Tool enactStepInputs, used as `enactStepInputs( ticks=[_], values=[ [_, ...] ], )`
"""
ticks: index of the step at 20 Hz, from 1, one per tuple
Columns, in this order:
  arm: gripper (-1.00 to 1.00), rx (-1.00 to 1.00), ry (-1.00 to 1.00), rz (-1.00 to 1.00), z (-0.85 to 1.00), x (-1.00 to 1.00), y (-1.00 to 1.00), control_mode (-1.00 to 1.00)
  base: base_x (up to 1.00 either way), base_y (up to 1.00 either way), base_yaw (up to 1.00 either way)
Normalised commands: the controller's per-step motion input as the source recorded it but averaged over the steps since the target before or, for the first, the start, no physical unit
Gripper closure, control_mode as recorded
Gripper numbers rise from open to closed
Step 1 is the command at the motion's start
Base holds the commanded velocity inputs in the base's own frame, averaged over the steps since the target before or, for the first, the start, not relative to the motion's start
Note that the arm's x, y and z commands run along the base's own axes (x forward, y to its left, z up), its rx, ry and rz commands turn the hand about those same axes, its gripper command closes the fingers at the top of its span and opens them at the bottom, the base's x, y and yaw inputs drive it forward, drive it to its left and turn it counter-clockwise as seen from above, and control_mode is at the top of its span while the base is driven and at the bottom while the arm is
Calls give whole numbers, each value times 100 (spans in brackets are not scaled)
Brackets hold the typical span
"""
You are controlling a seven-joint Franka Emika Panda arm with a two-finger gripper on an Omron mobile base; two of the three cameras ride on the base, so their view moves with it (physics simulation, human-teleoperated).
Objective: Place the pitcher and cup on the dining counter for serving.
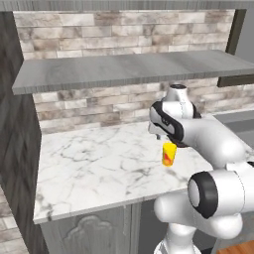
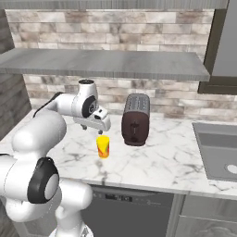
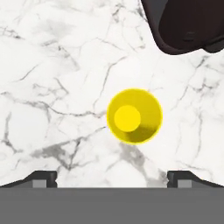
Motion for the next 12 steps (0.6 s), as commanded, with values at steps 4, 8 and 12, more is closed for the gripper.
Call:
enactStepInputs(
  ticks=[4,8,12],
  values=[
    [-100,-4,2,4,-24,24,0,-100,0,0,0],
    [-100,-1,1,1,-31,13,0,-100,0,0,0],
    [-100,0,0,0,-41,7,0,-100,0,0,0]
  ],
)
